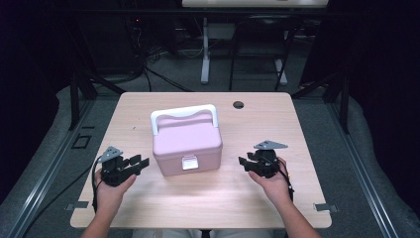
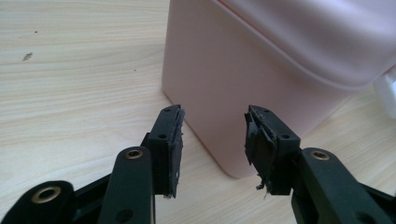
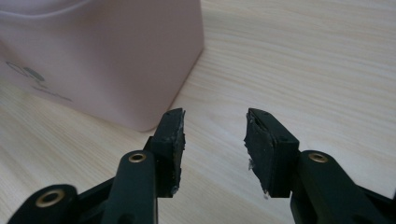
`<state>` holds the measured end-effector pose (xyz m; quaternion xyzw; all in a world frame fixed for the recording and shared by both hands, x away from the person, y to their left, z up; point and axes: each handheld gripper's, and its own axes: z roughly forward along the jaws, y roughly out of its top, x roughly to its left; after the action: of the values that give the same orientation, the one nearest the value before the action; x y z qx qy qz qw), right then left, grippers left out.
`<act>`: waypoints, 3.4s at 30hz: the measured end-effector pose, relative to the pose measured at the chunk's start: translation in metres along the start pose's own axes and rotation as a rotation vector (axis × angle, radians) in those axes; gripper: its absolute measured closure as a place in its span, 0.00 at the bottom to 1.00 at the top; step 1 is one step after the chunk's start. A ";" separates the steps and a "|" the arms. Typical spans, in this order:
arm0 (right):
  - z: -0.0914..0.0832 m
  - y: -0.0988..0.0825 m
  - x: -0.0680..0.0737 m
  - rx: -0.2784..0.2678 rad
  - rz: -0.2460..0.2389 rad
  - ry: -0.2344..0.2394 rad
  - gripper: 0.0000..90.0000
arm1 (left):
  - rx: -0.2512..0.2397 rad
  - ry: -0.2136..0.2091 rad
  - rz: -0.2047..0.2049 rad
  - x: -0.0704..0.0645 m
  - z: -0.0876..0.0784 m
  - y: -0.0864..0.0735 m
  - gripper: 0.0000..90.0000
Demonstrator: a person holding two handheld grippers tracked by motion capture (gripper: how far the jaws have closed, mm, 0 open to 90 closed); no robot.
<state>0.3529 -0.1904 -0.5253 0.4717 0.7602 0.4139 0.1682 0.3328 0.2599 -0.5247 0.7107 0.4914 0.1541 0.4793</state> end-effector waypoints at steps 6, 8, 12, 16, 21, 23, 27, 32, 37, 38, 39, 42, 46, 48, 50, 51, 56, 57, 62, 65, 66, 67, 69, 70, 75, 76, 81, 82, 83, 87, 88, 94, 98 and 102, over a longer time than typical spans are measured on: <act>0.011 0.014 0.010 -0.036 -0.027 0.016 0.65 | 0.023 -0.024 -0.004 -0.001 0.014 0.008 0.67; 0.017 0.018 0.012 -0.046 -0.015 0.030 0.65 | 0.033 -0.015 0.000 -0.001 0.018 0.008 0.69; 0.029 0.023 0.017 -0.039 -0.014 0.051 0.67 | 0.031 -0.015 -0.002 0.000 0.020 0.008 0.71; 0.038 0.026 0.020 -0.045 0.006 0.085 0.74 | 0.013 -0.015 0.018 -0.005 0.021 0.008 0.74; 0.042 0.028 0.021 -0.051 0.016 0.074 0.75 | 0.004 -0.018 0.012 -0.006 0.022 0.008 0.77; 0.041 0.028 0.022 -0.051 0.011 0.081 0.80 | 0.003 -0.020 0.009 -0.006 0.022 0.008 0.78; 0.041 0.028 0.026 -0.052 0.005 0.100 0.94 | 0.006 -0.037 0.006 -0.006 0.023 0.009 0.83; 0.040 0.027 0.032 -0.052 -0.014 0.087 1.00 | 0.007 -0.054 0.010 -0.008 0.023 0.009 0.91; 0.036 0.025 0.033 -0.046 -0.002 0.099 1.00 | 0.016 -0.053 0.037 -0.012 0.023 0.010 1.00; 0.035 0.024 0.033 -0.044 -0.008 0.096 1.00 | 0.019 -0.049 0.038 -0.013 0.023 0.010 1.00; 0.035 0.024 0.033 -0.044 -0.008 0.096 1.00 | 0.019 -0.049 0.038 -0.013 0.023 0.010 1.00; 0.031 0.021 0.033 -0.042 0.010 0.098 1.00 | 0.024 -0.055 0.047 -0.016 0.023 0.010 1.00; 0.025 0.017 0.032 -0.039 0.018 0.098 1.00 | 0.034 -0.063 0.064 -0.021 0.023 0.010 1.00; 0.023 0.016 0.032 -0.036 0.019 0.095 1.00 | 0.039 -0.068 0.077 -0.024 0.023 0.010 1.00; 0.018 0.013 0.031 -0.039 0.023 0.091 1.00 | 0.047 -0.075 0.088 -0.028 0.023 0.009 1.00; 0.016 0.011 0.031 -0.040 0.024 0.087 1.00 | 0.050 -0.078 0.095 -0.030 0.023 0.009 1.00; 0.006 0.005 0.030 -0.039 0.023 0.062 1.00 | 0.066 -0.086 0.117 -0.039 0.022 0.008 1.00; 0.002 0.003 0.032 -0.036 0.006 0.047 1.00 | 0.073 -0.090 0.123 -0.042 0.022 0.008 1.00; -0.004 -0.002 0.034 -0.031 0.001 0.047 1.00 | 0.078 -0.109 0.109 -0.044 0.019 0.006 1.00; -0.011 -0.008 0.035 -0.033 0.006 0.061 1.00 | 0.088 -0.121 0.111 -0.046 0.016 0.003 1.00; -0.012 -0.009 0.036 -0.035 0.008 0.064 1.00 | 0.091 -0.124 0.112 -0.047 0.015 0.003 1.00; -0.015 -0.011 0.037 -0.027 0.005 0.065 1.00 | 0.094 -0.127 0.115 -0.048 0.014 0.003 1.00; -0.017 -0.012 0.038 -0.025 0.004 0.068 1.00 | 0.095 -0.131 0.120 -0.048 0.013 0.002 1.00; -0.021 -0.015 0.040 -0.019 0.000 0.070 1.00 | 0.101 -0.141 0.128 -0.049 0.011 0.001 1.00; -0.031 -0.024 0.046 -0.018 0.008 0.069 1.00 | 0.109 -0.153 0.130 -0.054 0.007 -0.003 1.00; -0.033 -0.025 0.047 -0.014 0.011 0.070 1.00 | 0.109 -0.156 0.131 -0.055 0.006 -0.004 1.00; -0.041 -0.032 0.051 -0.009 0.010 0.074 1.00 | 0.113 -0.161 0.133 -0.057 0.002 -0.007 1.00; -0.043 -0.033 0.052 -0.009 0.015 0.077 1.00 | 0.118 -0.161 0.136 -0.058 0.001 -0.007 1.00; -0.043 -0.033 0.052 -0.009 0.015 0.077 1.00 | 0.114 -0.159 0.137 -0.059 0.000 -0.008 1.00; -0.048 -0.036 0.054 0.000 0.006 0.089 1.00 | 0.122 -0.165 0.148 -0.061 -0.004 -0.010 1.00; -0.048 -0.037 0.055 -0.001 0.001 0.090 1.00 | 0.122 -0.165 0.145 -0.061 -0.005 -0.010 1.00; -0.051 -0.039 0.056 0.002 0.000 0.093 1.00 | 0.124 -0.180 0.127 -0.062 -0.007 -0.013 1.00; -0.052 -0.039 0.054 0.004 0.001 0.096 1.00 | 0.123 -0.181 0.130 -0.063 -0.008 -0.014 1.00; -0.052 -0.039 0.054 0.006 0.003 0.100 1.00 | 0.121 -0.170 0.135 -0.065 -0.008 -0.014 1.00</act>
<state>0.2701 -0.1769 -0.5175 0.4521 0.7682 0.4348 0.1279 0.2890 0.2103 -0.5162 0.7802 0.4087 0.0953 0.4640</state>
